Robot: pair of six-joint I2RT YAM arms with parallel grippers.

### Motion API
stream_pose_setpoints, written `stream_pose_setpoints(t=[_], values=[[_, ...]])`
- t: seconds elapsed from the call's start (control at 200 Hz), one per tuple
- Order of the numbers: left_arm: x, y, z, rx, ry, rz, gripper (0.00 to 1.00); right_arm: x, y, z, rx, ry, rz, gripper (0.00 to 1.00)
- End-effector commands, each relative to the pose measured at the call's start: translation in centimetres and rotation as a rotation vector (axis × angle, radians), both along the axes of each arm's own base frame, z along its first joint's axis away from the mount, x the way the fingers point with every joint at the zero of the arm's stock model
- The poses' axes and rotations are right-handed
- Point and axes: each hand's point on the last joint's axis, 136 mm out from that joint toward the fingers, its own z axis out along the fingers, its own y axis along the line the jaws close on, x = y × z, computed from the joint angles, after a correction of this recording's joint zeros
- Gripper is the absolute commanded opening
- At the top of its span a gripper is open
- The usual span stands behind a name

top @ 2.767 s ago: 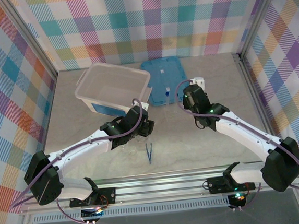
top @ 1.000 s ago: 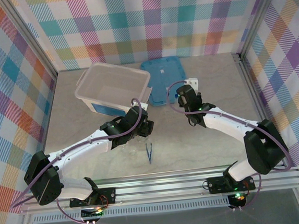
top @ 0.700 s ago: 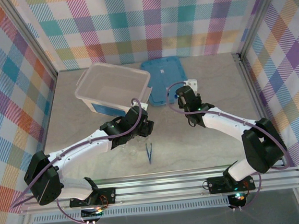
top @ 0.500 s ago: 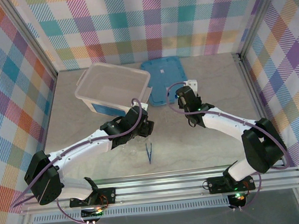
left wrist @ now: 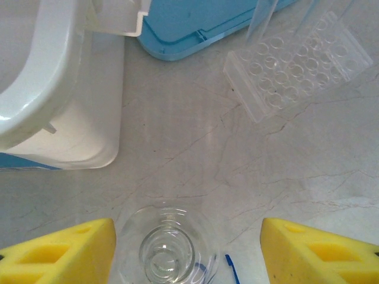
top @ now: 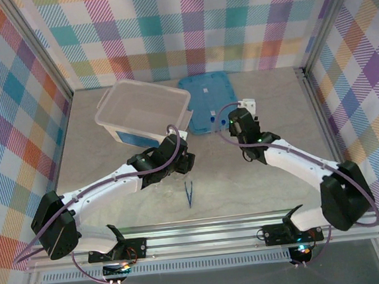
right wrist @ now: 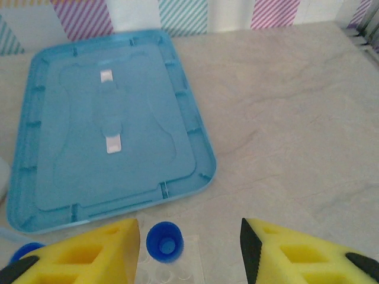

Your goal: Organize the chemistry lab equipment

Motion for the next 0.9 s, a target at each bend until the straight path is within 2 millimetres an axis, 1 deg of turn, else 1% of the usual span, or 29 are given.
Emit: stream_pose_setpoints(t=[0.0,0.1,0.17,0.25,0.39,0.49,0.58,0.65,0.765,0.895], values=[[0.3,1.6,1.1,0.039,-0.032,0.036,0.65,-0.8,-0.9,2.8,0.01,-0.035,-0.007,0.51],[0.3,2.4,1.4,0.05,-0.037,0.055,0.65,-2.0,-1.2,4.1,0.031,-0.041,0.011,0.52],[0.2,3.0,1.3,0.047,-0.023,0.069,0.65,-2.6,-0.9,4.8,0.05,-0.031,0.051,0.53],[-0.1,3.6,1.0,0.052,-0.002,0.083,0.65,-3.4,-0.2,5.0,0.062,0.009,0.108,0.53],[-0.6,4.4,0.3,0.061,0.02,0.096,0.65,-5.3,1.2,4.7,0.111,0.071,0.203,0.52],[-1.0,5.1,0.0,0.068,0.031,0.12,0.65,-6.8,2.5,3.9,0.131,0.109,0.268,0.49],[-1.5,5.6,-0.3,0.065,0.042,0.135,0.65,-8.2,3.6,2.7,0.115,0.151,0.318,0.47],[-1.9,5.9,-0.8,0.064,0.056,0.138,0.64,-9.2,4.8,1.8,0.113,0.183,0.377,0.45],[-2.3,5.7,-1.8,0.054,0.09,0.134,0.64,-10.6,6.8,0.4,0.08,0.217,0.469,0.45],[-2.5,4.7,-2.3,0.003,0.105,0.115,0.64,-11.5,8.0,-1.5,0.035,0.269,0.498,0.46]])
